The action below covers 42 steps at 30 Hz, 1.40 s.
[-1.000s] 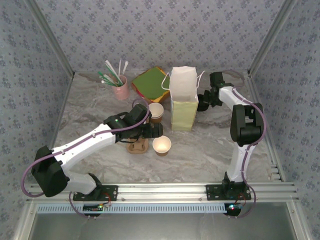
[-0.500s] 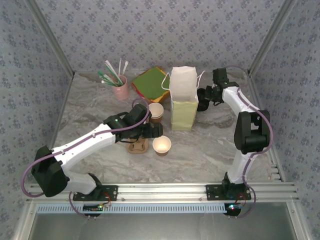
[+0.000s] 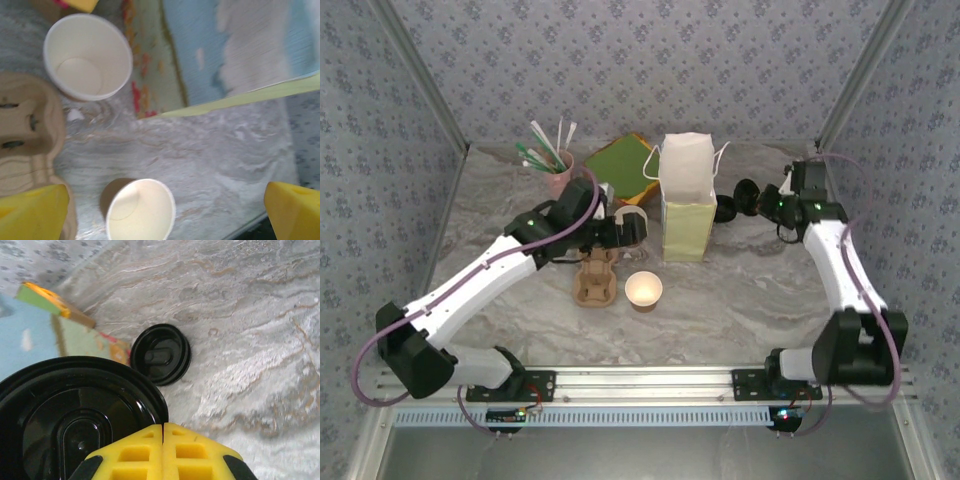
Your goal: Pack the takeout coffee
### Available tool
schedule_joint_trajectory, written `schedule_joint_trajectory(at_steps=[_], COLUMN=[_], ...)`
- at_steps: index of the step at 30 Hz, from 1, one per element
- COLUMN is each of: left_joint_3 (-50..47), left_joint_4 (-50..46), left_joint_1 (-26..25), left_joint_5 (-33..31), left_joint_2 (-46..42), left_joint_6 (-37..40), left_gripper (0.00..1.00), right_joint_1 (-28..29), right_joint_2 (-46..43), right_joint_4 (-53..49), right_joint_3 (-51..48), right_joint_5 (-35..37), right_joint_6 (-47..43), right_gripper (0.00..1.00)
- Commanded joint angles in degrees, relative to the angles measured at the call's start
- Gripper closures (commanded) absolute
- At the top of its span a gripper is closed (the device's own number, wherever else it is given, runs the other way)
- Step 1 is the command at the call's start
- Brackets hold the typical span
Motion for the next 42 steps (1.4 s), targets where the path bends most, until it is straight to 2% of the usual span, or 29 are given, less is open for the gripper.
schedule_joint_trajectory(at_steps=[1,5,10,14,18,20,23,33,38,40,42], left_joint_3=[4.4,8.3,10.5,12.0,13.0,13.5,13.5,7.6,7.1,6.1,5.2], left_joint_4=[2.6,3.6,7.2,10.0,12.3,12.9,12.6,10.1,7.4,6.8,5.5], left_joint_1=[1.5,1.9,2.3,2.3,2.4,2.4,2.4,3.5,3.9,4.1,4.1], left_joint_5=[7.5,11.6,18.0,23.3,25.8,25.8,26.1,21.9,19.1,18.1,16.9], left_joint_2=[-1.3,-1.3,-1.5,-1.2,-1.3,-0.9,0.6,0.7,0.0,-0.8,-1.6], left_joint_6=[1.1,1.6,-0.6,-3.1,-4.7,-4.9,-4.6,-2.1,-0.1,0.5,1.2], left_gripper=[0.0,0.0,0.0,0.01,0.03,0.04,0.03,0.02,0.0,0.0,0.0], right_joint_1=[-0.3,-0.2,2.0,7.4,14.5,18.5,21.1,20.6,22.0,23.4,26.2], right_joint_2=[-8.8,-19.2,-27.3,-29.7,-28.6,-26.9,-24.3,-20.8,-20.3,-20.1,-20.0], right_joint_4=[-1.8,-1.5,1.1,4.9,10.8,9.4,7.1,5.0,-2.7,-5.5,-8.9], right_joint_3=[-3.9,-6.6,-7.5,-6.5,-6.2,-4.3,-3.2,-8.8,-9.2,-9.9,-11.5], right_joint_5=[-4.7,-9.0,-11.7,-10.8,-8.6,-4.8,-1.4,0.6,2.6,5.5,9.3], right_joint_6=[5.5,11.3,19.1,24.3,27.8,26.9,25.1,20.2,16.0,15.6,15.6], right_gripper=[1.0,1.0,1.0,1.0,1.0,1.0,1.0,0.99,0.87,0.84,0.75])
